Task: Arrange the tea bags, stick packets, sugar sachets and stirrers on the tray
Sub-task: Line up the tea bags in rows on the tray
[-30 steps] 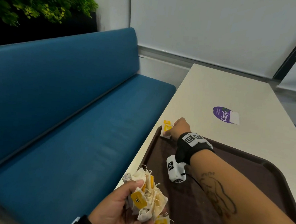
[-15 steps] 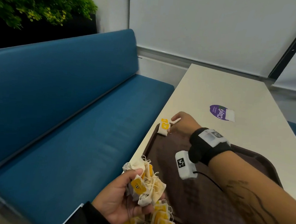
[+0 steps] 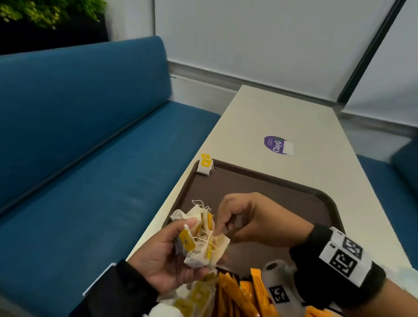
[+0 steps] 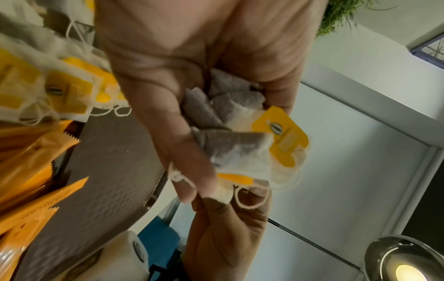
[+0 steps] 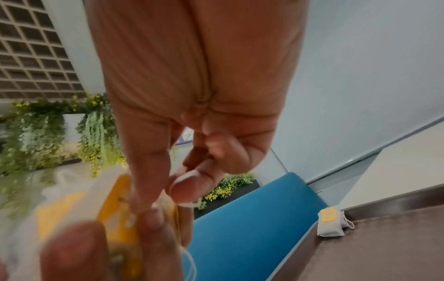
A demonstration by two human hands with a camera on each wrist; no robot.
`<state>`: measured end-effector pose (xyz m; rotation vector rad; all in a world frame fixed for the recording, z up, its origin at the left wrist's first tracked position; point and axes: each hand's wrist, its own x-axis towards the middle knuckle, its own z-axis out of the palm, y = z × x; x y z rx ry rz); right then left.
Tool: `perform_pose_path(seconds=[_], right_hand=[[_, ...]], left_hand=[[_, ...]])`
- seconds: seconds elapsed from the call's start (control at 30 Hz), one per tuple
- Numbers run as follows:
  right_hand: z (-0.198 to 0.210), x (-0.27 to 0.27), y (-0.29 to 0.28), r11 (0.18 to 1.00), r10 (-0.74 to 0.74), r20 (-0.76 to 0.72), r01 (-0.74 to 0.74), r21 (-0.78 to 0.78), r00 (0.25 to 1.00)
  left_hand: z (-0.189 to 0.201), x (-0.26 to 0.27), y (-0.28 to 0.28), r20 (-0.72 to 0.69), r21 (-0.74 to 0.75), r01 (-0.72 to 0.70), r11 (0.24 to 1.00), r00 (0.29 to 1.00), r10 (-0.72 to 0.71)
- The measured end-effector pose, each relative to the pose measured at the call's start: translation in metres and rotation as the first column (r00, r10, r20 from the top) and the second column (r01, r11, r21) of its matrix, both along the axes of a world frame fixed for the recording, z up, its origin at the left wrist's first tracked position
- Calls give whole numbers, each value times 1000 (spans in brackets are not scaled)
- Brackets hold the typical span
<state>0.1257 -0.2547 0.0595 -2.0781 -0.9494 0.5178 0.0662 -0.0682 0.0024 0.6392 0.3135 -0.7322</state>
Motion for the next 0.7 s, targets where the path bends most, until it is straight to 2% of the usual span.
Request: perform_pose_path(seconds=[0.1,0.2,0.4,0.47,0.57,0.7], right_hand=[[-2,-7,-5,1000,-19,76,20,-18,997],[1,-13,-13,999,-46,75,46,2,996],[12,-8,-17,998,9,-50,-5,68,999],[14,-3,-17,991,12,-169,11,132,986],[13,9,-16,975,-73,-317,134,175,946],[7,33,-10,932,-312,-303,352,89,900]], left_hand=[[1,-6,-4,-2,-35,29,999,1000,-30],[5,-11,-7,0,-41,26,999,1000,-26],[0,-11,-3,-49,-9,-32,999,998,31],[2,-10,-2,-60,-4,-50,999,997,49],[4,-7,0,-79,-18,-62,998,995,60],[1,2,4,-124,-28,-59,998,991,56]])
